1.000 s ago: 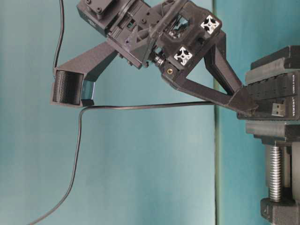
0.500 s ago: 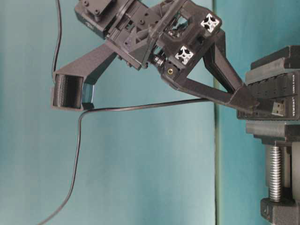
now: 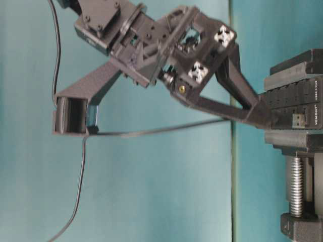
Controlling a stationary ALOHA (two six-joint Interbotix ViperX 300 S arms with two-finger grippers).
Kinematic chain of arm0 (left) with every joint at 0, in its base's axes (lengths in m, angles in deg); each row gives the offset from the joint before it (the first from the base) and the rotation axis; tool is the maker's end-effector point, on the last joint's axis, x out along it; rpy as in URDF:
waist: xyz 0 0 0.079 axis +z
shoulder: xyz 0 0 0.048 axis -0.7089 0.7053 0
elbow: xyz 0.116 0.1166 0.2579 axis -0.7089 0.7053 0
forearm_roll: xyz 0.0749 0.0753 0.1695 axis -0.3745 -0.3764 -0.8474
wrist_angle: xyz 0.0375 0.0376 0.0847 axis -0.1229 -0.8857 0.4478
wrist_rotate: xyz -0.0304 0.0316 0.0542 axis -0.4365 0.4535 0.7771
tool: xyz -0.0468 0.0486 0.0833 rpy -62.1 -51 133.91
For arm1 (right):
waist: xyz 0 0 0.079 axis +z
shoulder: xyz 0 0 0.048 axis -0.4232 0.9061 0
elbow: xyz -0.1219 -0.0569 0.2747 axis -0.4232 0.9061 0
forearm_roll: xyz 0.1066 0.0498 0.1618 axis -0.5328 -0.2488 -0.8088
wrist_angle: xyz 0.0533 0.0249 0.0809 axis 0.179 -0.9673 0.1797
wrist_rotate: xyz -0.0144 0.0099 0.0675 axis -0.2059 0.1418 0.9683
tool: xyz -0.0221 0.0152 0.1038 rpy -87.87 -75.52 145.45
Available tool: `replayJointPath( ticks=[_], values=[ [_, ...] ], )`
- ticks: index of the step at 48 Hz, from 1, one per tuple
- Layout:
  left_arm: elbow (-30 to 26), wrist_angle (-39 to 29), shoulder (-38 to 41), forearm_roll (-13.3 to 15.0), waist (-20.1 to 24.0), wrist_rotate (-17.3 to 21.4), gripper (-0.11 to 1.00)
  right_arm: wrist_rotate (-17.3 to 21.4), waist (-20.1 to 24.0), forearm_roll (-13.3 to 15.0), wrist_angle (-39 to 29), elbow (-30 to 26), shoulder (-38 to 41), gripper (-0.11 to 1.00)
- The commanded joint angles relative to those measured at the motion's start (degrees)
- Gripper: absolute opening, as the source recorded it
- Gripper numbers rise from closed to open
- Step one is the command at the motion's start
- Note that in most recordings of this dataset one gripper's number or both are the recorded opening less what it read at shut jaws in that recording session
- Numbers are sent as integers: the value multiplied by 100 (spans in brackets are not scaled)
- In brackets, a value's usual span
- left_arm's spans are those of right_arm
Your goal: Insert the USB into the front port of the fixed hub.
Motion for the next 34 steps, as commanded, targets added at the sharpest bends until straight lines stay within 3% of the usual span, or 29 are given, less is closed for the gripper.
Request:
replayJointPath(
  ticks=[1, 20, 34],
  values=[
    [-62, 62, 18, -9, 0, 9, 0, 0, -18, 18, -44, -70, 44, 4],
    [-35, 62, -18, -9, -9, 18, 0, -9, -9, 26, -1116, -422, 62, 4],
    [18, 62, -44, -9, 0, 18, 0, 9, 26, 26, -1160, -563, 70, 4]
  ],
)
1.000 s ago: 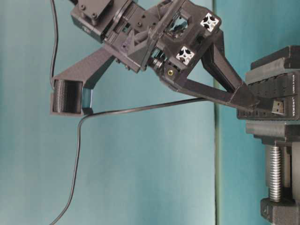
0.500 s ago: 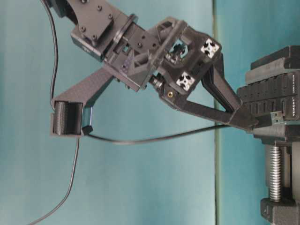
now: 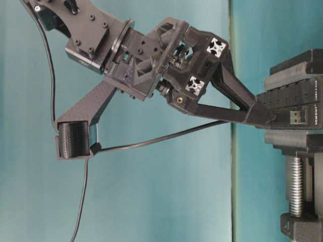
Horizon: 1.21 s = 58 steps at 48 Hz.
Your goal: Insert the USB into the front port of the fixed hub.
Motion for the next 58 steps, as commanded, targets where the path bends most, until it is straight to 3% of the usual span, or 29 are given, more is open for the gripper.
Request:
replayJointPath(
  ticks=[1, 58],
  values=[
    [-44, 62, -18, -9, -9, 9, 0, 9, 26, 18, -26, -62, -44, 4],
    [53, 53, -246, -9, 0, 0, 0, 35, 237, -26, -352, -167, 0, 4]
  ],
)
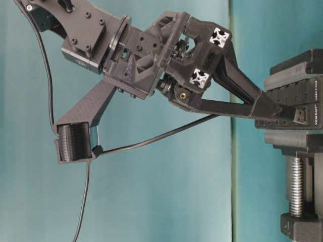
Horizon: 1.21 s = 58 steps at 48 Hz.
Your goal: Insert the USB into the front port of the fixed hub.
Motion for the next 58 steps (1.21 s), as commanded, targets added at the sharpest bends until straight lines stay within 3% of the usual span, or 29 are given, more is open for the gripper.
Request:
replayJointPath(
  ticks=[1, 18, 58],
  values=[
    [-70, 53, 26, -18, -9, 0, 0, 26, 79, -18, -26, -79, -35, 4],
    [-62, 62, 26, -18, 0, 0, 0, -26, 88, -18, -255, -185, -70, 4],
    [-44, 62, 26, -18, 0, -18, 0, -35, 9, -18, -26, -35, 123, 4]
  ],
)
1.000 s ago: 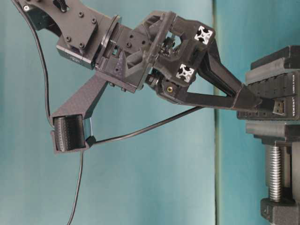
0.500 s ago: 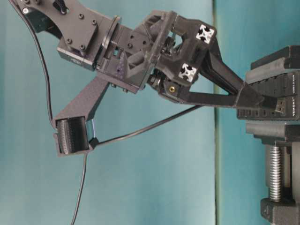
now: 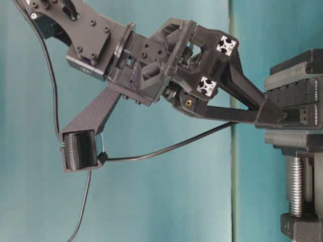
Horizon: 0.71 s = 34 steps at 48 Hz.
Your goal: Insert the USB into the front port of the fixed hub.
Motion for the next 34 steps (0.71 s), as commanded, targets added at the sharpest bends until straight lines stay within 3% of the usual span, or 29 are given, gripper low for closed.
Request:
replayJointPath(
  ticks=[1, 34],
  values=[
    [-53, 62, 26, -18, -9, -9, 0, -26, 0, -18, -9, 70, -18, 4],
    [-53, 53, 35, -18, -9, -18, 0, -18, -18, -18, 158, 202, 176, 4]
  ],
)
